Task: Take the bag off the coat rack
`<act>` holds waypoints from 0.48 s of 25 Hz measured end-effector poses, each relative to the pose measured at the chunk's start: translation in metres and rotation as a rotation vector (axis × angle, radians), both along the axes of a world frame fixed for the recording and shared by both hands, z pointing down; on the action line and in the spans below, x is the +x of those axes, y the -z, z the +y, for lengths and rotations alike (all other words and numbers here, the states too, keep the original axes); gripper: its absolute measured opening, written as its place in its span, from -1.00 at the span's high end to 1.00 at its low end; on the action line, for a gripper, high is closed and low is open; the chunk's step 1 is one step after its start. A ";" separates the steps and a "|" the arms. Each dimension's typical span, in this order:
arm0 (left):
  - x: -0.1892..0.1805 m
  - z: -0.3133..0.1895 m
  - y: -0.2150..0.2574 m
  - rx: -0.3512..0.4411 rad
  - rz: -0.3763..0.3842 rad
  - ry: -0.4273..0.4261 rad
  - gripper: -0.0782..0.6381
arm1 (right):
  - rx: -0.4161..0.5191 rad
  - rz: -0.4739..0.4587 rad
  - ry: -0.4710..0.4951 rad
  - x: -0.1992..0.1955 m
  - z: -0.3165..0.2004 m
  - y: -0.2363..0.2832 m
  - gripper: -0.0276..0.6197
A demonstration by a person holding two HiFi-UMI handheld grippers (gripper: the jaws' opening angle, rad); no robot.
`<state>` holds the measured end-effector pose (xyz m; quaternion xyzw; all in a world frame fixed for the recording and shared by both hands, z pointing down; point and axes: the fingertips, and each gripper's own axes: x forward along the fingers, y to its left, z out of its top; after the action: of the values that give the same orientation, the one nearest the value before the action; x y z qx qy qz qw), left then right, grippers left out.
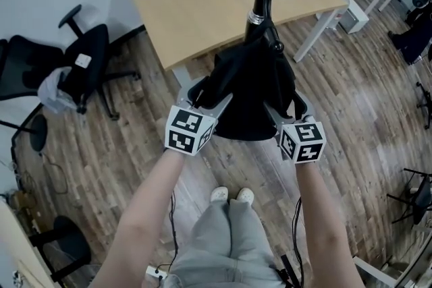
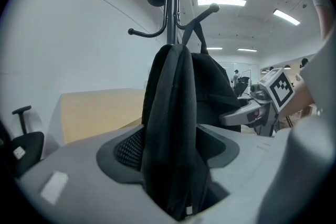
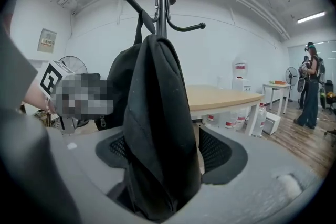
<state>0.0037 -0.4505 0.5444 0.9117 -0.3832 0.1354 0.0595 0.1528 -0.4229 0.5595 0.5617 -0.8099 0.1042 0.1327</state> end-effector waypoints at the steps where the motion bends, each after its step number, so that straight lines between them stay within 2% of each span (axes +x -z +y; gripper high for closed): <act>1: 0.001 -0.002 -0.003 0.001 -0.006 -0.005 -0.10 | 0.003 -0.003 0.013 -0.002 -0.003 -0.002 -0.17; 5: 0.003 -0.010 -0.012 -0.020 0.022 -0.007 -0.09 | -0.007 -0.020 0.036 -0.006 -0.012 -0.014 -0.17; 10: 0.004 -0.017 -0.027 -0.038 0.018 0.020 -0.04 | -0.015 -0.056 0.049 -0.008 -0.021 -0.026 -0.17; 12: 0.003 -0.019 -0.029 -0.048 0.035 0.036 0.04 | -0.017 -0.078 0.058 -0.009 -0.021 -0.027 -0.07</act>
<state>0.0068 -0.4696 0.5734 0.9052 -0.3951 0.1277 0.0907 0.1443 -0.4435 0.5863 0.5323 -0.8296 0.1292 0.1089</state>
